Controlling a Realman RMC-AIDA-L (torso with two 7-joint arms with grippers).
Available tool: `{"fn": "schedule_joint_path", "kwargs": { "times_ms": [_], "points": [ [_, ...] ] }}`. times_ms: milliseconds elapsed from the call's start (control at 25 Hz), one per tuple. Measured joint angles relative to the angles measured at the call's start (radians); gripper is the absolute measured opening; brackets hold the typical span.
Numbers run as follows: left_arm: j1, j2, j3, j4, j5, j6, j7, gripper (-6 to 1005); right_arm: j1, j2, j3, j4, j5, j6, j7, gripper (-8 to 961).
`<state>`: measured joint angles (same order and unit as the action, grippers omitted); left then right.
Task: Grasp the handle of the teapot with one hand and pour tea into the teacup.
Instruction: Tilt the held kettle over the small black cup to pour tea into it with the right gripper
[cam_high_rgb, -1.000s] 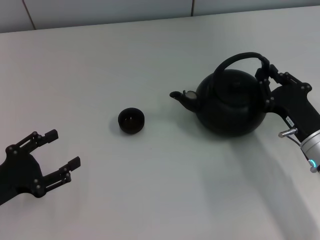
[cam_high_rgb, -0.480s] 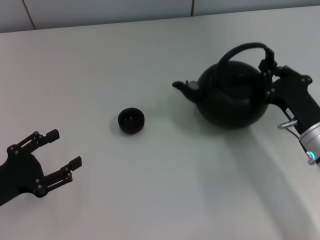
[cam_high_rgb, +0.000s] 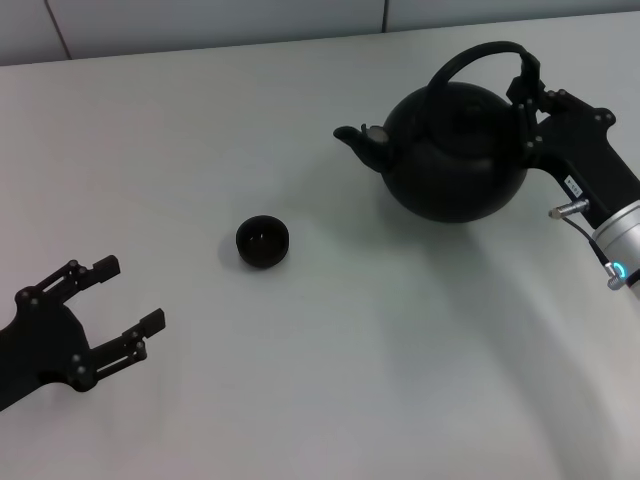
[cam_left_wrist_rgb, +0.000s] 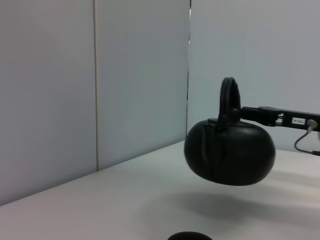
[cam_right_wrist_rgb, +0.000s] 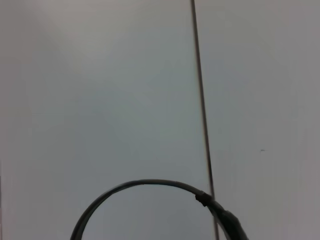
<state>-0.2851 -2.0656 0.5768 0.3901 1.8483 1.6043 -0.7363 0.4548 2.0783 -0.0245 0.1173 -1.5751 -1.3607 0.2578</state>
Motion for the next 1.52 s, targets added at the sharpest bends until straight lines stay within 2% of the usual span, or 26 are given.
{"fn": "schedule_joint_path", "kwargs": {
  "times_ms": [120,160,240,280,320,560,920,1520],
  "points": [
    [-0.003,-0.002,0.000,-0.010,-0.001,0.000,0.006,815,0.024,-0.001,-0.020,-0.018,-0.003,0.020,0.023,79],
    [-0.005,-0.003,0.000,-0.015,-0.002,0.000,0.009,815,0.051,-0.001,-0.064,-0.054,-0.004,0.041,0.073,80],
    [-0.006,-0.003,0.000,-0.015,-0.003,0.000,0.009,815,0.066,-0.001,-0.088,-0.073,-0.004,0.054,0.099,80],
    [-0.007,-0.003,0.000,-0.016,-0.003,0.000,0.011,815,0.103,-0.001,-0.157,-0.122,-0.005,0.091,0.169,80],
    [-0.007,-0.003,0.000,-0.016,-0.003,0.000,0.011,815,0.103,-0.001,-0.157,-0.122,-0.005,0.091,0.169,81],
    [-0.010,-0.003,0.000,-0.016,-0.011,0.000,0.012,815,0.203,-0.003,-0.339,-0.239,-0.005,0.186,0.328,82],
    [-0.017,-0.001,0.000,-0.024,-0.011,-0.001,0.013,815,0.224,-0.003,-0.407,-0.269,-0.005,0.201,0.342,84],
    [-0.030,0.000,0.000,-0.025,-0.019,-0.005,0.014,815,0.229,-0.003,-0.570,-0.405,-0.005,0.195,0.292,88]
  ]
}}
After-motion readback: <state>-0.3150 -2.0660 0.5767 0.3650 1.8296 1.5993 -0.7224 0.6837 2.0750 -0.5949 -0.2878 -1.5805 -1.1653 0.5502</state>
